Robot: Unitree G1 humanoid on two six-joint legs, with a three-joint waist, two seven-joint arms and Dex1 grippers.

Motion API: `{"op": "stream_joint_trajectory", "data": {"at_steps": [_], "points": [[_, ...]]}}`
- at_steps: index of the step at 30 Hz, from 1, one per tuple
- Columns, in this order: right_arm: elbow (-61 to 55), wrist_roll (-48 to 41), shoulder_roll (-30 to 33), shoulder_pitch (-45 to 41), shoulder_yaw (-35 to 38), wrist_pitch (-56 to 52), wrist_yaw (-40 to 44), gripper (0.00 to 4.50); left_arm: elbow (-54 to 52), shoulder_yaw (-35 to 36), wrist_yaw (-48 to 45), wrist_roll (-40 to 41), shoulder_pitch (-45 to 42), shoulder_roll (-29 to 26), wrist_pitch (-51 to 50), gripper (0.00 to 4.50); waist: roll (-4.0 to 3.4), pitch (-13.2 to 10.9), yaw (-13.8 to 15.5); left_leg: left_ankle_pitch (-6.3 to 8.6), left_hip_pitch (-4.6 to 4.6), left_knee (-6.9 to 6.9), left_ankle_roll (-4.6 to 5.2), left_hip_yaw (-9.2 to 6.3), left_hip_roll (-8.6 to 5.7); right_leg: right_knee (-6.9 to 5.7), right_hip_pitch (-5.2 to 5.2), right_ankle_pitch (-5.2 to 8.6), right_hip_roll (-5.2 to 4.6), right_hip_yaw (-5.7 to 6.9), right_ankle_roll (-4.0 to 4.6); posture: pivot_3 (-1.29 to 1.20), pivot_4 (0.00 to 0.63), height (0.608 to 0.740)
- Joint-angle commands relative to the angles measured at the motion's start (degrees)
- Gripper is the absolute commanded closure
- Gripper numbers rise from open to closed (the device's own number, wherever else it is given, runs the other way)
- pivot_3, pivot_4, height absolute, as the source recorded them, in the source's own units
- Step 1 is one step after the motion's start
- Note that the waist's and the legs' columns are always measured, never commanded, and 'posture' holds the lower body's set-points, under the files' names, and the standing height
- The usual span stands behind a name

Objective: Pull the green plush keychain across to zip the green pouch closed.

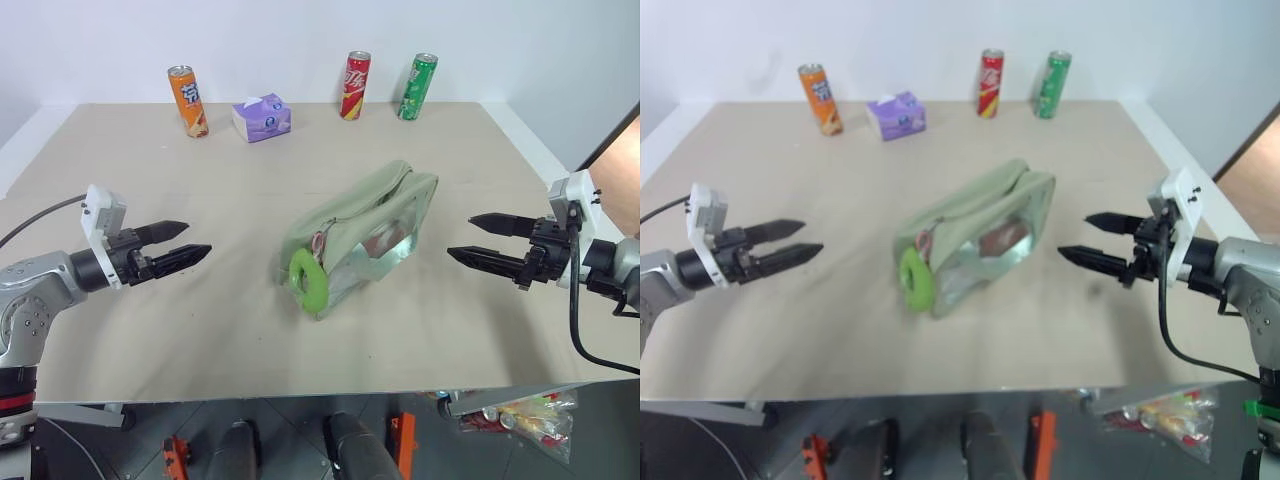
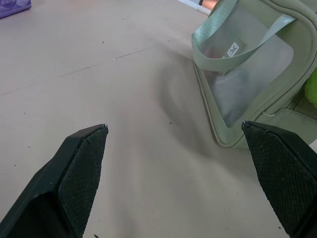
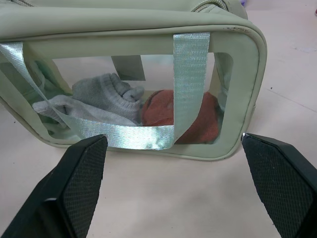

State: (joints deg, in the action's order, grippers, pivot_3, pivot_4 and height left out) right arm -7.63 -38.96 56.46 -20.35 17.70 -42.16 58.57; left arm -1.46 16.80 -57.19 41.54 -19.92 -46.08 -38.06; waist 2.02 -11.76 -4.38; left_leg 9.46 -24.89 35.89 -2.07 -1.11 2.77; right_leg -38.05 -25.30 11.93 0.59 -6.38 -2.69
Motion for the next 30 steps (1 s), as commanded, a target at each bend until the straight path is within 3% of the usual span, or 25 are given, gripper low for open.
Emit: {"op": "stream_joint_trajectory", "data": {"at_steps": [1, 6, 12, 21, 30], "points": [[-0.2, 0.5, 2.7, -0.9, 1.2, 1.1, 2.0, 0.02, -1.0, 1.5, -2.4, -0.2, 0.5, -2.9, 0.4, 0.0, 0.0, 0.0, 0.0, 0.0, 0.0, 0.0, 0.0, 0.0, 0.0, 0.0, 0.0, 0.0, 0.0, 0.0, 0.0, 0.0, 0.15, 0.74], [0.4, 4.0, 8.0, -6.5, -1.9, 5.4, 6.8, 0.02, -2.4, -3.7, -9.0, -5.5, 2.8, -8.5, 4.2, 0.0, -0.05, 0.0, -0.2, 0.0, 0.06, -0.05, 0.0, 0.09, 0.0, -0.02, -0.05, 0.02, -0.03, -0.03, 0.03, 0.0, 0.15, 0.74], [5.4, 8.6, 9.1, -17.2, -9.0, 10.6, 12.4, 0.02, -4.2, -2.7, -10.8, -3.5, 1.1, -8.8, 3.2, 0.0, -0.06, 0.0, -0.1, 0.0, 0.16, 0.0, -0.01, 0.13, 0.04, -0.02, 0.01, 0.02, -0.05, -0.02, 0.05, 0.0, 0.15, 0.74], [17.6, 22.6, 2.5, -38.8, -26.3, 24.3, 24.4, 0.02, -11.9, -0.5, -9.6, 3.0, -3.0, -8.4, -0.3, 0.0, -0.07, 0.0, -0.6, 0.01, 0.16, -0.11, -0.01, 0.36, 0.08, -0.02, -0.11, 0.01, -0.11, -0.04, 0.06, 0.0, 0.15, 0.74], [29.4, 29.6, -4.7, -50.3, -33.3, 34.9, 33.4, 0.02, -16.4, 1.8, -5.4, 9.2, -3.6, -6.8, -3.3, 0.0, -0.06, 0.0, -0.6, 0.03, 0.14, -0.23, -0.04, 0.33, 0.08, -0.03, -0.12, 0.06, -0.08, -0.03, 0.03, 0.0, 0.15, 0.74]]}}
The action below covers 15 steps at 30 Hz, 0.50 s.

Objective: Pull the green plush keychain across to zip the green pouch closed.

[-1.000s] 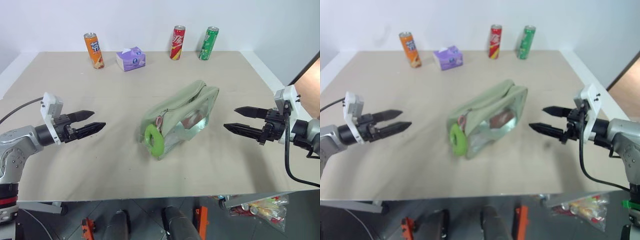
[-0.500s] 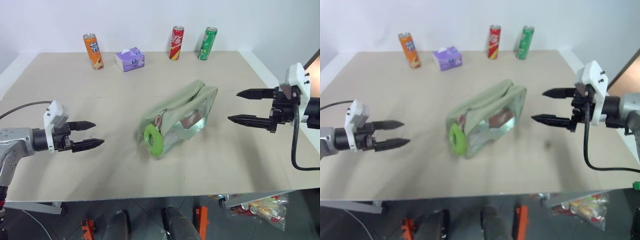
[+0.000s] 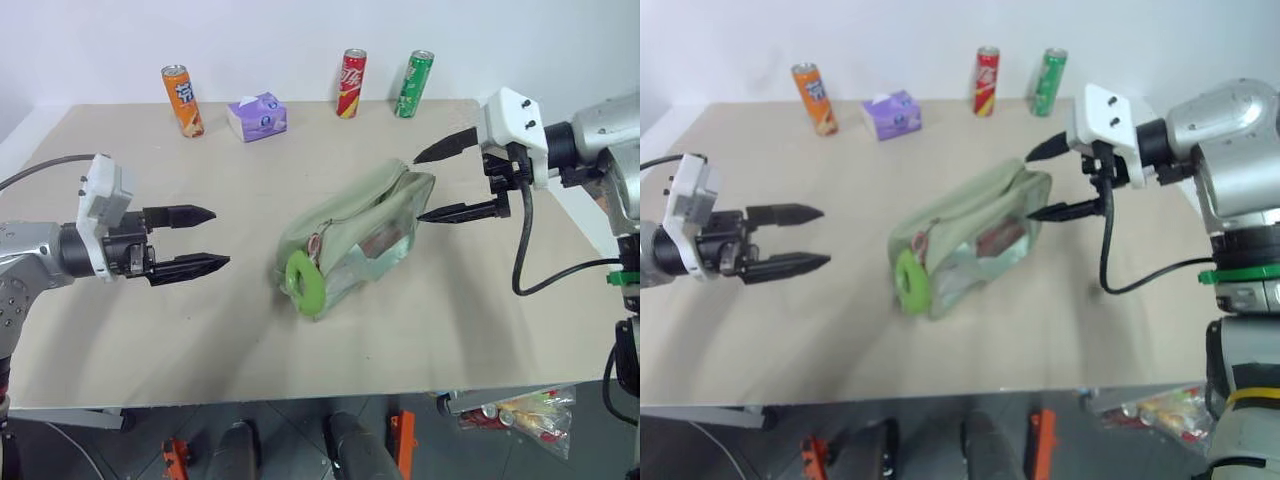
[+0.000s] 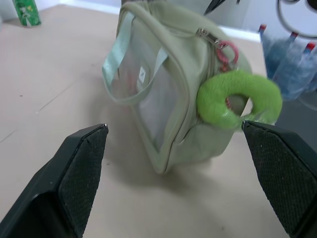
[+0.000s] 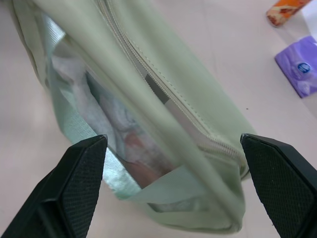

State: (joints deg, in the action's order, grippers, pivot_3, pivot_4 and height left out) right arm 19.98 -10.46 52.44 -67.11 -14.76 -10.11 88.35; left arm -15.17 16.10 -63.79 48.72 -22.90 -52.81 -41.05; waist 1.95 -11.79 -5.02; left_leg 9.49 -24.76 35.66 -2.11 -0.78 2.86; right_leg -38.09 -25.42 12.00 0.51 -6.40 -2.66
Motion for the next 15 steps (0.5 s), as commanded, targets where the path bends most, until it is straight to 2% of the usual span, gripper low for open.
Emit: {"op": "stream_joint_trajectory", "data": {"at_steps": [1, 8, 15], "points": [[2.3, 0.9, -1.0, -4.3, -1.9, 3.6, 4.0, 0.02, -3.0, 2.6, 1.6, 2.4, -0.6, 0.2, -0.4, 0.0, 0.0, 0.0, 0.0, 0.0, 0.0, 0.0, 0.0, 0.0, 0.0, 0.0, 0.0, 0.0, 0.0, 0.0, 0.01, 0.0, 0.15, 0.74], [3.3, -3.3, 0.6, -7.4, -11.4, 7.0, 4.2, 0.02, -3.8, 4.4, 6.7, 9.0, -3.3, 3.6, -1.9, 0.0, 0.0, 0.0, 0.0, 0.0, 0.01, 0.05, 0.0, -0.06, 0.0, -0.04, 0.03, 0.0, 0.02, 0.01, 0.02, 0.0, 0.15, 0.74], [5.5, -4.1, -0.6, -8.0, -14.3, 8.0, 4.2, 0.02, -4.3, 3.2, 7.6, 8.7, -2.9, 3.9, -1.3, 0.0, 0.0, 0.0, 0.1, 0.0, 0.04, 0.09, 0.0, -0.08, 0.0, -0.06, 0.06, -0.01, 0.04, 0.01, 0.01, 0.0, 0.15, 0.74]]}}
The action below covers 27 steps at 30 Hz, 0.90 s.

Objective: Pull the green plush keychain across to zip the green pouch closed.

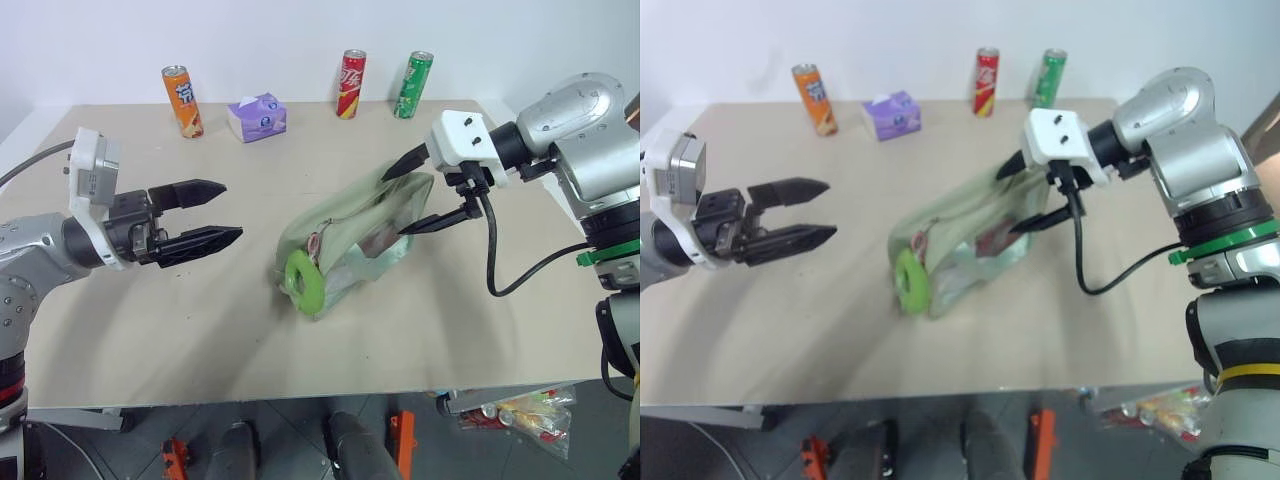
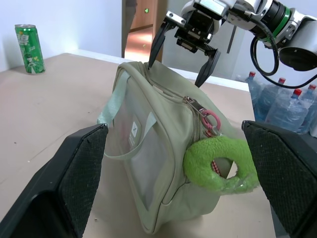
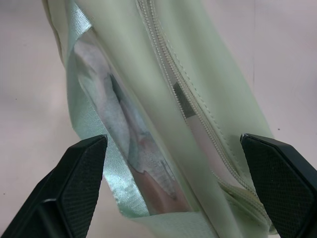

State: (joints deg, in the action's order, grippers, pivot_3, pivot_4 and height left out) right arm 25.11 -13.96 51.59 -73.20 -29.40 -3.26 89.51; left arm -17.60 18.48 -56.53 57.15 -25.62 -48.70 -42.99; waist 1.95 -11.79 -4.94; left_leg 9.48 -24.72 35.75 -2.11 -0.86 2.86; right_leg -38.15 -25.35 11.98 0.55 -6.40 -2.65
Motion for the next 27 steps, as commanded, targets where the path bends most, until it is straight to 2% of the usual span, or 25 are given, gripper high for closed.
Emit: {"op": "stream_joint_trajectory", "data": {"at_steps": [1, 2, 4, 6, 14, 18, 27], "points": [[1.0, 0.4, -0.6, -1.6, 0.9, 1.4, 3.0, 0.02, -1.9, 0.7, 0.4, 0.2, -0.2, -0.1, 0.7, 0.0, 0.0, 0.0, 0.0, 0.0, 0.0, 0.0, 0.0, -0.01, 0.0, -0.01, 0.0, 0.0, 0.01, 0.0, 0.0, 0.0, 0.15, 0.74], [1.5, 1.0, -1.1, -1.4, 1.2, 1.6, 3.0, 0.42, -1.9, 0.6, 0.5, 0.1, -0.2, 0.0, 0.8, 0.0, 0.0, 0.0, 0.0, 0.0, 0.0, 0.0, 0.0, -0.03, 0.0, -0.02, 0.0, 0.0, 0.02, 0.0, 0.0, 0.0, 0.15, 0.74], [1.4, 1.2, -1.2, -0.8, 1.5, 2.0, 3.0, 0.66, -2.0, 0.4, 0.7, -0.3, 0.0, 0.1, 1.0, 0.0, 0.0, 0.0, 0.0, 0.0, 0.02, 0.01, 0.0, -0.03, 0.0, -0.01, 0.02, 0.0, 0.02, 0.0, 0.0, 0.0, 0.15, 0.74], [0.4, 0.0, -0.6, -0.3, 1.0, 1.4, 3.0, 1.58, -2.0, 0.4, 0.4, -0.7, 0.4, 0.1, 1.2, 0.0, 0.0, 0.0, 0.0, 0.0, 0.0, 0.0, 0.0, -0.04, 0.0, -0.02, 0.01, 0.0, 0.02, 0.01, 0.0, 0.0, 0.15, 0.74], [0.3, -1.9, 0.7, -1.0, -0.8, 0.7, 3.0, 4.35, -0.4, -0.7, -0.2, -3.0, -0.1, 0.8, 2.5, 0.0, 0.0, 0.0, 0.1, 0.0, 0.0, -0.01, 0.0, -0.07, 0.0, -0.02, 0.02, 0.01, 0.03, 0.01, 0.02, 0.0, 0.15, 0.74], [1.8, -1.5, 0.3, -2.5, -1.7, 1.3, 3.0, 4.46, 0.3, -1.2, -0.4, -3.9, 0.0, 1.5, 3.4, 0.0, 0.0, 0.0, 0.1, 0.0, 0.01, 0.01, 0.0, -0.08, 0.0, -0.02, 0.02, 0.0, 0.04, 0.02, 0.02, 0.0, 0.15, 0.74], [10.5, 4.9, -7.3, -9.7, -1.5, 1.6, 3.0, 4.46, 3.3, -1.2, 1.1, -6.3, -2.5, 3.8, 6.5, 0.0, 0.0, 0.0, 0.1, -0.02, -0.02, 0.04, -0.01, -0.11, 0.0, -0.03, 0.02, -0.05, 0.05, 0.04, 0.02, 0.0, 0.15, 0.74]]}}
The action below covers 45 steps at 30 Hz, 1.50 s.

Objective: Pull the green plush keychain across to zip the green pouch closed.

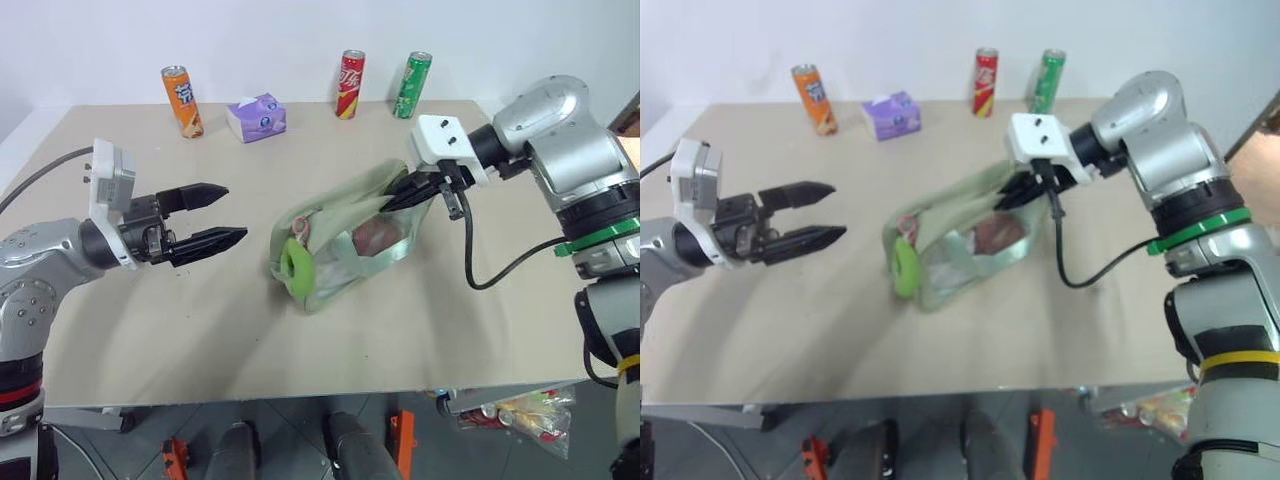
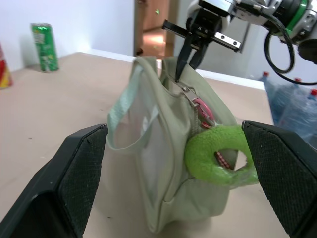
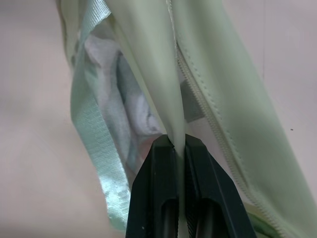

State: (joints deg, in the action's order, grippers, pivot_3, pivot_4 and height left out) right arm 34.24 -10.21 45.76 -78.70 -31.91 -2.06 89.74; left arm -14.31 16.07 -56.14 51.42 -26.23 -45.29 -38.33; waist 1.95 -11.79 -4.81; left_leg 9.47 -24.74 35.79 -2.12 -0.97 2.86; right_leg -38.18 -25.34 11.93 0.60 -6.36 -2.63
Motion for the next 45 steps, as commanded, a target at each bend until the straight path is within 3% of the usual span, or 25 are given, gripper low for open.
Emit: {"op": "stream_joint_trajectory", "data": {"at_steps": [1, 13, 17, 24, 45], "points": [[2.2, 1.5, -2.1, -5.2, 1.0, 0.4, 2.8, 4.46, 0.1, 1.1, 0.8, -0.7, -2.1, 0.5, 2.0, 0.0, 0.0, 0.0, -0.1, 0.0, 0.0, 0.0, 0.0, 0.0, 0.0, 0.0, 0.0, 0.0, 0.0, 0.0, 0.0, 0.0, 0.15, 0.74], [6.8, 0.9, -3.2, -12.4, -4.2, 0.1, 2.8, 4.46, 0.9, 1.6, 1.6, -0.8, -2.7, 1.5, 2.3, 0.0, -0.01, 0.0, 0.2, 0.01, -0.1, -0.09, 0.0, -0.08, -0.01, 0.0, -0.08, -0.02, 0.0, 0.07, -0.12, 0.0, 0.15, 0.74], [12.5, 7.1, -9.8, -15.7, -1.7, -7.8, -0.8, 4.46, 1.4, 1.1, 1.4, -0.8, -3.4, 1.7, 2.3, 0.0, -0.01, 0.0, -0.4, 0.0, -0.02, -0.1, 0.0, -0.08, 0.01, -0.04, -0.08, -0.06, 0.02, 0.08, -0.06, 0.0, 0.15, 0.74], [13.5, 11.2, -12.2, -15.4, 1.7, -10.8, -2.0, 4.46, 1.8, 0.5, 1.5, -1.0, -4.0, 2.1, 2.3, 0.0, -0.01, 0.0, -0.3, 0.0, -0.09, -0.08, -0.01, -0.19, 0.03, -0.09, -0.07, -0.05, 0.04, 0.2, -0.05, 0.0, 0.15, 0.74], [16.5, 20.2, -14.8, -18.6, 7.4, -4.2, -11.8, 4.46, 4.4, -1.3, -0.1, -2.0, -6.0, 2.4, 2.3, 0.0, -0.01, 0.0, -0.3, 0.0, -0.11, -0.14, -0.02, -0.22, 0.02, -0.08, -0.09, -0.01, 0.05, 0.21, -0.06, 0.0, 0.15, 0.74]]}}
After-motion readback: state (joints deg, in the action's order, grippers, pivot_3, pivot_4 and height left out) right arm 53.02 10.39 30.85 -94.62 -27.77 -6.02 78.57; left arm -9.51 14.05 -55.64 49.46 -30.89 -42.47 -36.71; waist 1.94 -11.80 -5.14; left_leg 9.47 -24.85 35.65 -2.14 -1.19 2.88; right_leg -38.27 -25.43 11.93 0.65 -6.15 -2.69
